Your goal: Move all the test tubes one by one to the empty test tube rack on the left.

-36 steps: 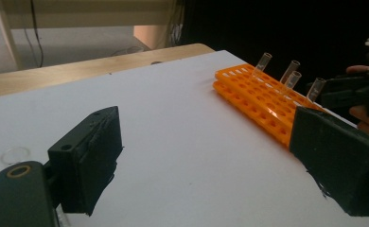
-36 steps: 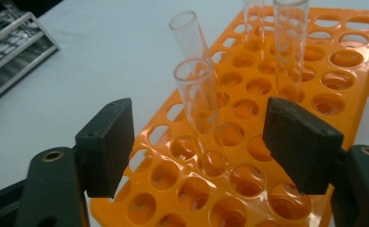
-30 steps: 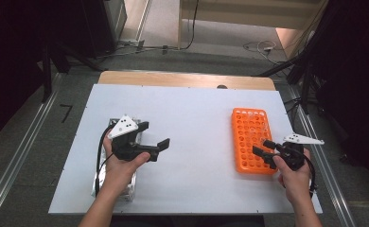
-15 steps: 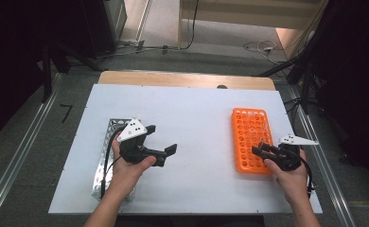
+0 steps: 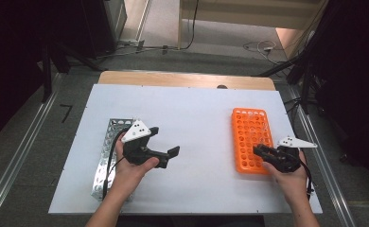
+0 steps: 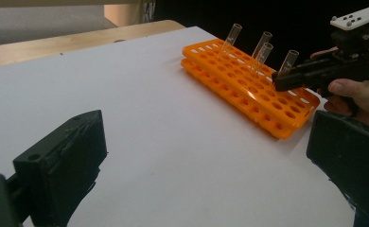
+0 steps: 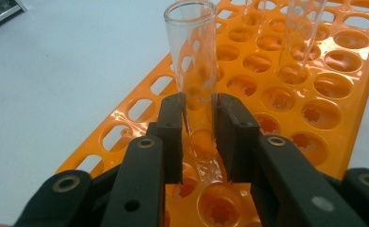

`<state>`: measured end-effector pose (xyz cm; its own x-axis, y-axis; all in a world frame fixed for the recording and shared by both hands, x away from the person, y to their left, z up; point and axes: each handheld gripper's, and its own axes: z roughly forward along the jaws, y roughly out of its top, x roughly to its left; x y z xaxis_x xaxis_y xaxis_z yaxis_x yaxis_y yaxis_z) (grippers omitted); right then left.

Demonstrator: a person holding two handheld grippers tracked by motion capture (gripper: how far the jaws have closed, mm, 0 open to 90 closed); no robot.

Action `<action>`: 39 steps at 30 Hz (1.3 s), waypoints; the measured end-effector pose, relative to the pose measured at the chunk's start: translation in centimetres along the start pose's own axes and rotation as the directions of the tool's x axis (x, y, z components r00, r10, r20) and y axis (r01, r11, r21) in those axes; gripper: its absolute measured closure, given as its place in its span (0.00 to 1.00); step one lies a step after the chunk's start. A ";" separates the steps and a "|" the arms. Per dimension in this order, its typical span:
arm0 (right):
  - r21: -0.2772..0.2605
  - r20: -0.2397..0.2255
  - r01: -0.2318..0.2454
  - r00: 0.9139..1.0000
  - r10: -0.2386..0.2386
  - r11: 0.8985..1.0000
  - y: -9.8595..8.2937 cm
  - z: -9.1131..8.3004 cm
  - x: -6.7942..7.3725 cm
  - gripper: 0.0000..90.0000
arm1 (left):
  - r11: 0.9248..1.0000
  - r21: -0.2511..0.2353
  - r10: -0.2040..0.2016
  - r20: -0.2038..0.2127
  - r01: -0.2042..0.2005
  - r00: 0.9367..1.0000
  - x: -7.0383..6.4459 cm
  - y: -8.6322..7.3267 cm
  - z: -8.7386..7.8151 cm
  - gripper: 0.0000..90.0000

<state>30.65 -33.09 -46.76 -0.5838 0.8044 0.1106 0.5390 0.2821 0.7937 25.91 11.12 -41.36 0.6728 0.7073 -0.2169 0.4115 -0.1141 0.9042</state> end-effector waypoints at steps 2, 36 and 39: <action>-0.001 0.011 0.009 1.000 -0.009 1.000 0.0 0.0 0.1 0.79 | 1.000 0.000 -0.002 0.000 0.002 1.000 0.0 0.0 0.0 0.00; -0.069 -0.038 -0.009 0.999 0.006 0.998 4.5 -2.2 2.2 0.82 | 1.000 0.000 -0.002 -0.001 0.002 1.000 0.2 0.2 0.0 0.00; -0.058 -0.060 0.022 0.998 -0.025 0.998 5.1 -1.6 2.8 0.82 | 1.000 0.000 0.001 0.002 -0.001 1.000 0.1 0.3 0.1 0.00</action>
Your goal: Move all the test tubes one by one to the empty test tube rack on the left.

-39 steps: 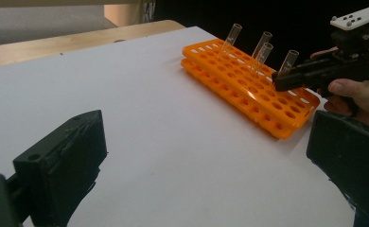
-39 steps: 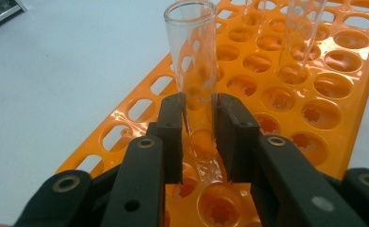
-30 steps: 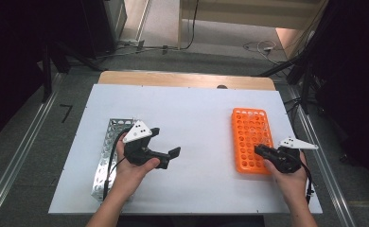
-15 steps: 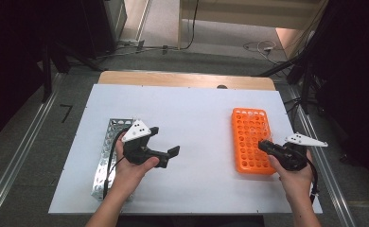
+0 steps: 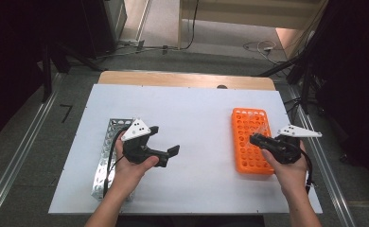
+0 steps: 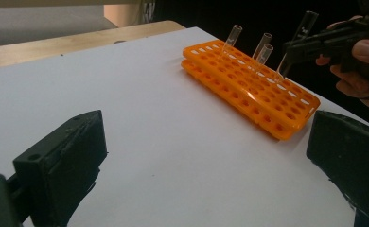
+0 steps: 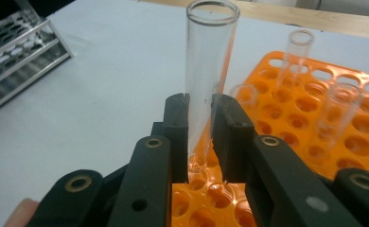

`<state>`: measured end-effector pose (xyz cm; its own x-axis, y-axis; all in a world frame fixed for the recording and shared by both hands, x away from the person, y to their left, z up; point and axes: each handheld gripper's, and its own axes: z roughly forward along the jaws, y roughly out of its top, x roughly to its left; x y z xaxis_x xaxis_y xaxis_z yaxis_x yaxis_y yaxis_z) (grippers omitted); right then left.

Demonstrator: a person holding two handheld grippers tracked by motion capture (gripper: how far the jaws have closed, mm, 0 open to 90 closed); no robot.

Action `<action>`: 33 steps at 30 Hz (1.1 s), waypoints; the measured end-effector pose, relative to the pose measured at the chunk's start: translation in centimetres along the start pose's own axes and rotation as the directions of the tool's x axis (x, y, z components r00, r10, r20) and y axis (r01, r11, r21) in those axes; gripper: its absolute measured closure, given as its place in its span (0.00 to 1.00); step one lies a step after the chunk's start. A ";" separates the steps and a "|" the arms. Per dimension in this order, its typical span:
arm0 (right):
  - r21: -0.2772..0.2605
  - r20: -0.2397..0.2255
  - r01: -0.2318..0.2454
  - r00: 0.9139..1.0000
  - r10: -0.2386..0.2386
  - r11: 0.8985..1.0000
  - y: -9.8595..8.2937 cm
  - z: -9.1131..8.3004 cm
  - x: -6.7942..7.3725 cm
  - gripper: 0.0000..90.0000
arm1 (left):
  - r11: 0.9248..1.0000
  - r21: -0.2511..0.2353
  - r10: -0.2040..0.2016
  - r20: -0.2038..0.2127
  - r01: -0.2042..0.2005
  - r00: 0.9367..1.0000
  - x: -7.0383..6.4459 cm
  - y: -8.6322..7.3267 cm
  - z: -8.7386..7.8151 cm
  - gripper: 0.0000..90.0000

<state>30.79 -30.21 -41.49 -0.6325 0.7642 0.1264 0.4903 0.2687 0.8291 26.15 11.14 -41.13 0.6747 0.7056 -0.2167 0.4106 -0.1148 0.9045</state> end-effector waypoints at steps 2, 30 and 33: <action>0.006 -0.018 0.017 1.000 -0.017 1.000 0.4 0.5 0.4 0.82 | 1.000 -0.002 0.000 0.001 0.000 1.000 -0.1 0.1 0.1 0.00; 0.040 -0.246 0.198 0.952 -0.183 0.979 2.0 5.9 8.8 0.82 | 1.000 -0.003 0.019 0.054 -0.019 0.998 -1.6 0.4 0.6 0.01; 0.043 -0.265 0.210 0.945 -0.192 0.977 1.9 6.1 9.5 0.82 | 1.000 -0.009 0.011 0.066 -0.010 0.998 -1.8 0.4 0.7 0.04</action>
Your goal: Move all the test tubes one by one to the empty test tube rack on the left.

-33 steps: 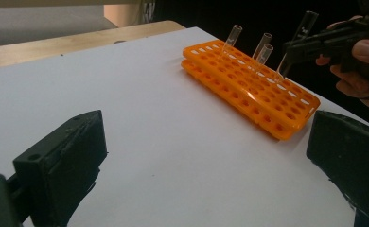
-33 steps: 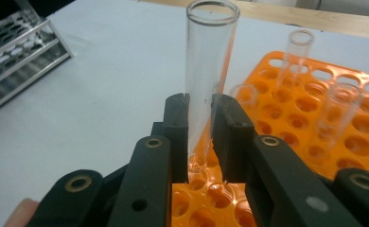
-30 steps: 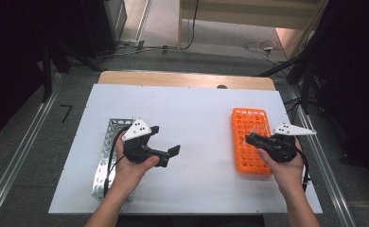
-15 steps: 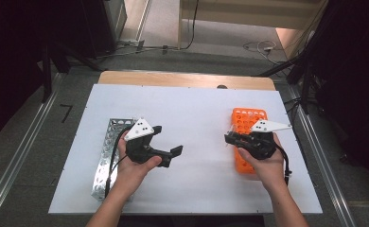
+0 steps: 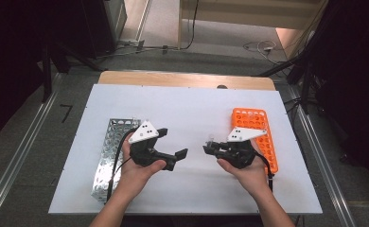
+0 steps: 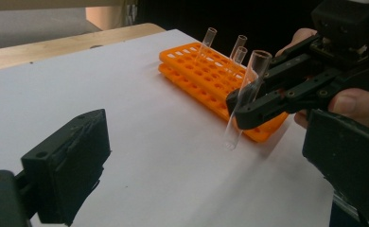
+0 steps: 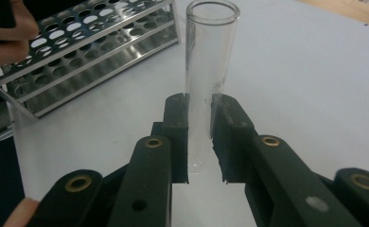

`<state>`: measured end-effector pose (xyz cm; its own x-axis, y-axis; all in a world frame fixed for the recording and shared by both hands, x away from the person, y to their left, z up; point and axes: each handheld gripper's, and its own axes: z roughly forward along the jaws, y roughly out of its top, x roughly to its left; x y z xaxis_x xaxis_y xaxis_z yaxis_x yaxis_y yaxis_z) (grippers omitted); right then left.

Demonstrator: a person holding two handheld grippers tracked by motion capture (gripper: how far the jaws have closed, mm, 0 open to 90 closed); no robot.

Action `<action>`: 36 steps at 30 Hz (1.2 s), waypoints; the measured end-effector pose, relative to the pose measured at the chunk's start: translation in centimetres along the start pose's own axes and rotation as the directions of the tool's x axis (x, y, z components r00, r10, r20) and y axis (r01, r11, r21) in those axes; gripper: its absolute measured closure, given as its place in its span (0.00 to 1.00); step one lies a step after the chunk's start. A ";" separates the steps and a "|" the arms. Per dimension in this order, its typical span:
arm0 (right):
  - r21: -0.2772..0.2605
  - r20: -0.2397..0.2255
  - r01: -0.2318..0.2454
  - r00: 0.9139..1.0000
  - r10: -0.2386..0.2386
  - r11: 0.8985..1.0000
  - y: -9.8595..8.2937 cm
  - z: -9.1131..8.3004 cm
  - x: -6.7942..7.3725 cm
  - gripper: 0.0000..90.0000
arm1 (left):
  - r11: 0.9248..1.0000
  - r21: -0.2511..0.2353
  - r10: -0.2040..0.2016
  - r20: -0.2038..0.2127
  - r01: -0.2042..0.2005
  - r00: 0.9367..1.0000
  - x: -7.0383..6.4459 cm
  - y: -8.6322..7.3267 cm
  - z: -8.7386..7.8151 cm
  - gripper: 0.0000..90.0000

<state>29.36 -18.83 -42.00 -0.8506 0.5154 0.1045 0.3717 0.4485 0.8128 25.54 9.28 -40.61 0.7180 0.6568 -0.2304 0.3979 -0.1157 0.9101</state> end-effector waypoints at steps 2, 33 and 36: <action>0.005 -0.009 0.003 1.000 -0.003 1.000 0.0 0.3 0.3 0.82 | 1.000 -0.006 -0.003 0.009 0.003 1.000 -0.1 0.0 0.1 0.08; 0.054 -0.066 0.101 0.993 -0.097 0.993 0.3 2.6 4.1 0.82 | 0.993 0.067 0.094 0.063 -0.098 0.994 -3.0 -0.4 2.5 0.78; 0.055 -0.067 0.101 0.993 -0.097 0.993 0.3 2.6 4.1 0.82 | 0.993 0.068 0.096 0.060 -0.099 0.994 -2.9 -0.4 2.4 0.82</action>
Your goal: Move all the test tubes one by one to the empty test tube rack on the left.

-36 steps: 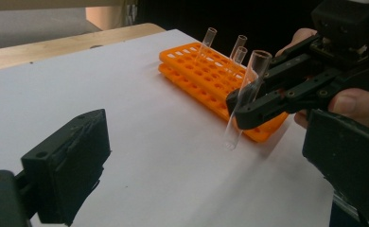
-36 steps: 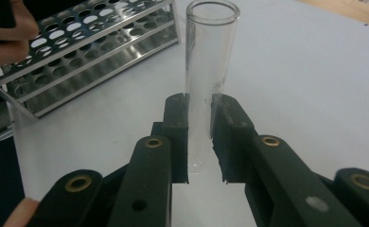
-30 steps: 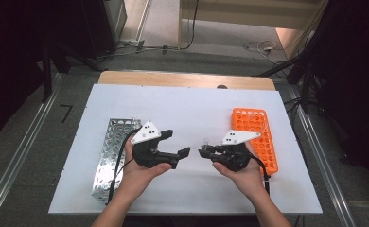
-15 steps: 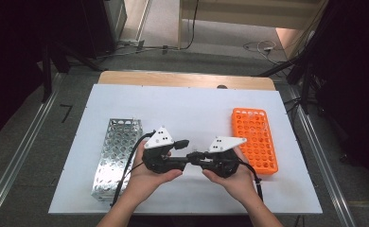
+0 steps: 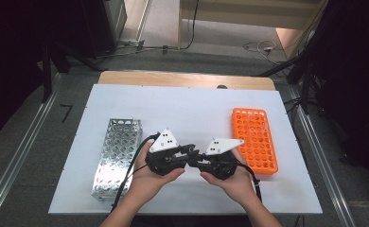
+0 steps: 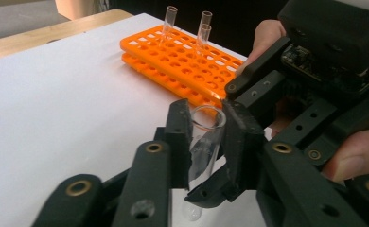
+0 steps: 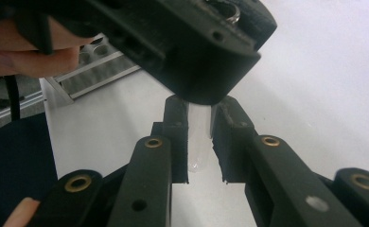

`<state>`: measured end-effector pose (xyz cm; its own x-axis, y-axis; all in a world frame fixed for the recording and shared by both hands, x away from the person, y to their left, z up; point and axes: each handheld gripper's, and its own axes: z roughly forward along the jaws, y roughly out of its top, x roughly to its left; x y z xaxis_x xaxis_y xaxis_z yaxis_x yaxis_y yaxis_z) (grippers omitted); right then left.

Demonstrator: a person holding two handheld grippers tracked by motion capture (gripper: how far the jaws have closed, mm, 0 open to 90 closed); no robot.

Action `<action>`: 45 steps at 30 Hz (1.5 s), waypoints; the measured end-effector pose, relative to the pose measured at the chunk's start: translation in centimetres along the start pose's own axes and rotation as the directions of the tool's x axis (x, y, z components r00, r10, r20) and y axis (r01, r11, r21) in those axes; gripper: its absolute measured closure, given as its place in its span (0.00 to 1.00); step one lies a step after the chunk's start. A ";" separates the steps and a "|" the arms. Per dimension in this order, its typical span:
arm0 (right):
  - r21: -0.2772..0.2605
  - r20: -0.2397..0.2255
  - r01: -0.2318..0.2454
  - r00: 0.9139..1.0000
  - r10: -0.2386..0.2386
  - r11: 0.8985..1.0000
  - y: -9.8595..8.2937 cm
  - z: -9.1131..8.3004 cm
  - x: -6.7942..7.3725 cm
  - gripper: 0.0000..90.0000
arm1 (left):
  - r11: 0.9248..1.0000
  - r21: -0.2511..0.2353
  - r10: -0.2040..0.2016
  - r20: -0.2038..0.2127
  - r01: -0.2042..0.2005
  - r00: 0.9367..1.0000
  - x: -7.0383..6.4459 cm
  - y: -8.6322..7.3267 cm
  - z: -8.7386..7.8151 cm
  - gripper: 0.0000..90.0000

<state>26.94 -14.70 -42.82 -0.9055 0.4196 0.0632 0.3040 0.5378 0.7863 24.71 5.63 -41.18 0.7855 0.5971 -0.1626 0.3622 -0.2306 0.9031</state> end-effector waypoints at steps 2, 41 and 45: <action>-0.001 0.001 -0.001 1.000 0.001 1.000 0.0 0.0 0.0 0.82 | 1.000 0.000 0.008 -0.006 -0.008 1.000 0.0 0.0 0.0 0.82; -0.152 0.105 -0.132 0.983 0.149 0.979 -2.3 -5.6 -4.5 0.00 | 0.996 -0.082 -0.030 -0.122 0.020 0.992 2.6 0.7 -3.4 0.83; -0.149 0.108 -0.134 0.983 0.151 0.980 -2.8 -6.3 -5.0 0.00 | 0.995 -0.094 -0.037 -0.142 0.024 0.989 3.3 0.9 -4.2 0.83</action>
<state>28.80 -22.90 -41.43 -0.8119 0.5725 0.1142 0.3753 0.3620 0.8533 25.52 10.66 -39.17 0.6924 0.7082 -0.1379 0.3321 -0.1432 0.9323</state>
